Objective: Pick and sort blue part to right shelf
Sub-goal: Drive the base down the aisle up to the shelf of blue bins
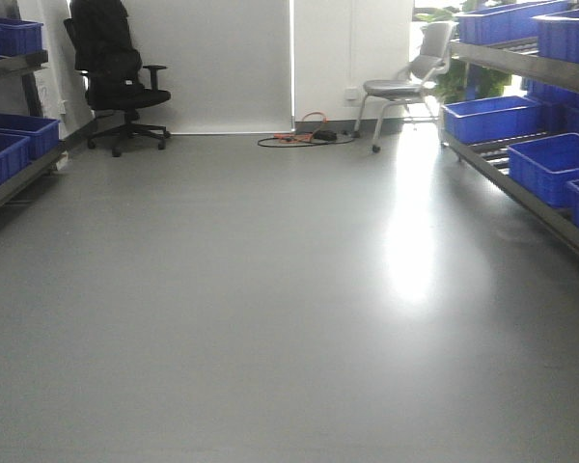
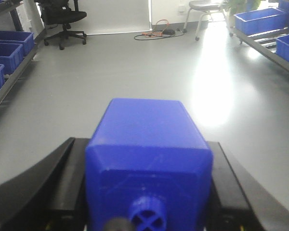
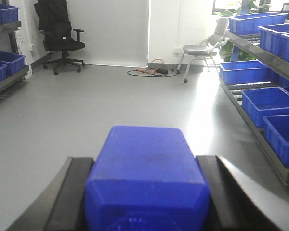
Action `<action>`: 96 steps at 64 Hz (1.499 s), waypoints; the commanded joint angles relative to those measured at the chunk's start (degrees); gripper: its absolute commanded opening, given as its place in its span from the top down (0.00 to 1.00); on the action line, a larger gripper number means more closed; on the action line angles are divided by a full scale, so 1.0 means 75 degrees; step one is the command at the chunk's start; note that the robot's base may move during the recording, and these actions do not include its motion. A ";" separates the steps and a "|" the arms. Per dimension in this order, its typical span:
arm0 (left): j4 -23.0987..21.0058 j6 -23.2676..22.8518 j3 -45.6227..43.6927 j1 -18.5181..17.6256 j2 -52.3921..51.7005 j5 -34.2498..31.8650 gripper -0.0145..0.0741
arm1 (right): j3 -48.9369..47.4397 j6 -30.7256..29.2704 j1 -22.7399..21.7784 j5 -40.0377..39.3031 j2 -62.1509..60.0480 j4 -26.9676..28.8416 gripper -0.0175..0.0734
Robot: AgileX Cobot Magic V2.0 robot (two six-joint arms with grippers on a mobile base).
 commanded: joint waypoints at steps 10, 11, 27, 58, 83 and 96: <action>-0.0036 -0.0021 -0.0237 0.0005 0.0051 -0.0677 0.38 | -0.0227 -0.0049 -0.0039 -0.0691 0.0084 -0.0082 0.36; -0.0036 -0.0021 -0.0237 0.0005 0.0051 -0.0677 0.38 | -0.0227 -0.0049 -0.0039 -0.0691 0.0084 -0.0082 0.36; -0.0036 -0.0021 -0.0237 0.0005 0.0051 -0.0677 0.38 | -0.0227 -0.0049 -0.0039 -0.0691 0.0084 -0.0082 0.36; -0.0036 -0.0021 -0.0237 0.0005 0.0051 -0.0677 0.38 | -0.0227 -0.0049 -0.0039 -0.0691 0.0084 -0.0082 0.36; -0.0036 -0.0021 -0.0237 0.0005 0.0051 -0.0677 0.38 | -0.0227 -0.0049 -0.0039 -0.0691 0.0084 -0.0082 0.36; -0.0036 -0.0021 -0.0237 0.0005 0.0051 -0.0677 0.38 | -0.0227 -0.0049 -0.0039 -0.0691 0.0084 -0.0082 0.36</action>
